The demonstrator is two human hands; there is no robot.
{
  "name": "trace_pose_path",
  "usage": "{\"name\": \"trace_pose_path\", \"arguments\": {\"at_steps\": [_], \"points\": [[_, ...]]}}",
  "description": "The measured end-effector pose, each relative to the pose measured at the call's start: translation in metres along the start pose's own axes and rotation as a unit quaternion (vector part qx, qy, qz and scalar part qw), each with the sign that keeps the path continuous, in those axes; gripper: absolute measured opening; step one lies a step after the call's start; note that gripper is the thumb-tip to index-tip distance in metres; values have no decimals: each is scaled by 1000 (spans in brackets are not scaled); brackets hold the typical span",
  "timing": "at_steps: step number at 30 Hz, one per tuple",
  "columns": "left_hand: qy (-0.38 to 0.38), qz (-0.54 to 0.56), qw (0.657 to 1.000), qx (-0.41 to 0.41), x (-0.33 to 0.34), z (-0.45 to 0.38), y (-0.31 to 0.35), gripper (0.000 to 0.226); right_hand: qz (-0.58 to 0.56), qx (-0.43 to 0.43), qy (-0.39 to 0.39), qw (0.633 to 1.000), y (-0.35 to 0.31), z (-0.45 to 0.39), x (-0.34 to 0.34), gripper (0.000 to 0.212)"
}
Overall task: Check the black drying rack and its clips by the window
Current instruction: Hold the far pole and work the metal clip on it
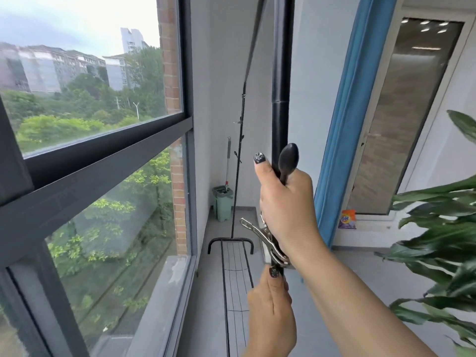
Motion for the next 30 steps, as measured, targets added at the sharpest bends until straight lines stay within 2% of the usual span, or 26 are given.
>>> {"name": "trace_pose_path", "arguments": {"at_steps": [6,9,12,15,17,19,23,30], "points": [[-2,11,1000,-23,5,-4,2,45,41,-39,-10,998,-1,1,5,55],[-9,17,999,-47,5,-2,-5,49,47,-42,-1,998,0,6,4,55],[-27,-27,999,-5,6,-4,-4,43,28,-32,16,999,0,4,-2,54],[-33,-13,999,-12,8,-6,-3,40,4,-20,35,999,3,2,-5,52],[-42,-50,998,18,9,-7,-7,51,3,-13,47,999,7,2,-7,52],[-56,-95,992,53,10,-10,-13,79,2,-14,52,999,10,2,-9,53],[-80,-95,991,50,13,-19,-16,102,-8,-24,56,998,14,-4,-16,52],[-81,-92,992,28,27,-50,-31,98,-24,-54,57,997,33,-33,-28,52]]}}
Point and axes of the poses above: each hand's wrist, its own z-axis away from the middle knuckle, its own x-axis out of the palm, y = z × x, the point moved 3 cm from there along -z, towards the middle knuckle, and after that the axes turned 7 degrees about -y, right-handed, at the moved point
